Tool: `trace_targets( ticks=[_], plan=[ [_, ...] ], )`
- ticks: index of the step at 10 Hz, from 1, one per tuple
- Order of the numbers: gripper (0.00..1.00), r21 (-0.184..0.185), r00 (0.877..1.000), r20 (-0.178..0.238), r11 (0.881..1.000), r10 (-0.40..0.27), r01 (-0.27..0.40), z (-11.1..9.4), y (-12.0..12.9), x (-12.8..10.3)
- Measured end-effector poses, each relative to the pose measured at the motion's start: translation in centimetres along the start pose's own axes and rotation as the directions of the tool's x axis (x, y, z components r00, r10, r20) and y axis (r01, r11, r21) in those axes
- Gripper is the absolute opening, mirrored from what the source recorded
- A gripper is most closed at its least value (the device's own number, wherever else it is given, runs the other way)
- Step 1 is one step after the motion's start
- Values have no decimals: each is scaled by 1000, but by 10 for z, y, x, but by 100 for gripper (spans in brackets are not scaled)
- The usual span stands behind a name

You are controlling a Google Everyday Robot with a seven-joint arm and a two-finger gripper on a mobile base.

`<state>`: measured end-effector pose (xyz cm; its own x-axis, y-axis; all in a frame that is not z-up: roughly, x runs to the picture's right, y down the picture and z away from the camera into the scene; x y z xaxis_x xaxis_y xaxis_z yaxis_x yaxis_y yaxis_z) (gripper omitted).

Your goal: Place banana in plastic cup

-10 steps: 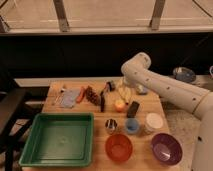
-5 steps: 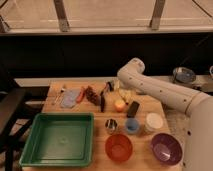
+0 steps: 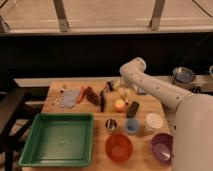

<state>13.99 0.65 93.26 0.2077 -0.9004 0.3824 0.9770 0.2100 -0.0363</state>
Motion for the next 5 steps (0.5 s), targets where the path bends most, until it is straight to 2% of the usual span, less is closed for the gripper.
trace_targets(
  ticks=[5],
  plan=[
    [80, 29, 996, 84, 999, 40, -43, 32, 5, 0]
  ],
)
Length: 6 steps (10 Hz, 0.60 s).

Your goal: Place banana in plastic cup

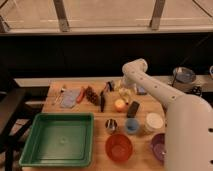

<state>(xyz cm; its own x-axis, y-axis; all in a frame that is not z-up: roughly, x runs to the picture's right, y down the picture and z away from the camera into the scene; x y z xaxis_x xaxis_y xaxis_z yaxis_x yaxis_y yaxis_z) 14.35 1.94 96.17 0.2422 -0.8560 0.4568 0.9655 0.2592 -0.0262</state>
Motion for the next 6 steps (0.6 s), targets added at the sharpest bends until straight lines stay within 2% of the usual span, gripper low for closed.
trace_targets(
  ticks=[2, 4, 6],
  plan=[
    [80, -5, 1000, 30, 1000, -5, 5, 14, 1, -1],
    [80, 11, 998, 50, 999, -32, 31, 27, 2, -4],
    [68, 29, 997, 63, 998, -50, 48, 34, 4, -5]
  ],
)
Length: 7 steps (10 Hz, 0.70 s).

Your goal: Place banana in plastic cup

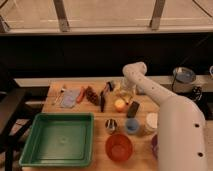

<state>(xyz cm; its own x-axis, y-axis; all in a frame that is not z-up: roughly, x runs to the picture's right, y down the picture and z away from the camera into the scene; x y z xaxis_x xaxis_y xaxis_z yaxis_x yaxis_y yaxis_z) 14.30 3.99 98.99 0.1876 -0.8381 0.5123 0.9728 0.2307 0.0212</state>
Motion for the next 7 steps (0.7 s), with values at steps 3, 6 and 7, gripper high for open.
trace_targets(
  ticks=[3, 6, 7],
  plan=[
    [35, 11, 1000, -5, 1000, -9, 9, 1, 2, -1],
    [7, 8, 1000, -30, 1000, -2, 2, -12, 0, -2],
    [1, 8, 999, -48, 1000, 7, -7, -22, 1, -2]
  ],
)
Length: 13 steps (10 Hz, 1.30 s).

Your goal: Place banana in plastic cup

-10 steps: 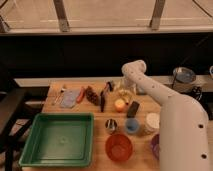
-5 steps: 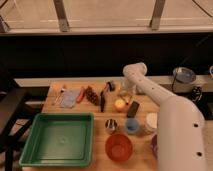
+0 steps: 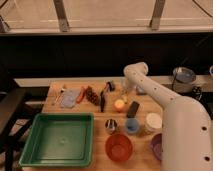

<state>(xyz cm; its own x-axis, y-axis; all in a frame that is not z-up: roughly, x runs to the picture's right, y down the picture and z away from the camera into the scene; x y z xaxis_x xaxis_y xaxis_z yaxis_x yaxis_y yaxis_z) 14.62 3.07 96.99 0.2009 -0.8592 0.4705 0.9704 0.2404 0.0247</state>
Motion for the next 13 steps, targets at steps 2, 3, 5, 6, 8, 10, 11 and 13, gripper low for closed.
trace_targets(
  ticks=[2, 3, 5, 6, 8, 10, 11, 13],
  plan=[
    [0, -1, 999, -50, 1000, 20, -20, -29, 4, 2],
    [0, 5, 998, -64, 1000, 27, -27, -43, 2, 0],
    [0, 16, 995, -79, 998, 59, -58, -86, 12, -13],
    [0, 19, 995, -74, 997, 69, -68, -100, 16, -23],
    [0, 22, 994, -59, 996, 92, -91, -126, 21, -55],
    [0, 22, 992, -38, 992, 123, -122, -144, 28, -89],
    [0, 20, 991, -23, 991, 135, -135, -151, 28, -108],
    [0, 17, 986, 21, 986, 164, -164, -163, 26, -148]
  ],
)
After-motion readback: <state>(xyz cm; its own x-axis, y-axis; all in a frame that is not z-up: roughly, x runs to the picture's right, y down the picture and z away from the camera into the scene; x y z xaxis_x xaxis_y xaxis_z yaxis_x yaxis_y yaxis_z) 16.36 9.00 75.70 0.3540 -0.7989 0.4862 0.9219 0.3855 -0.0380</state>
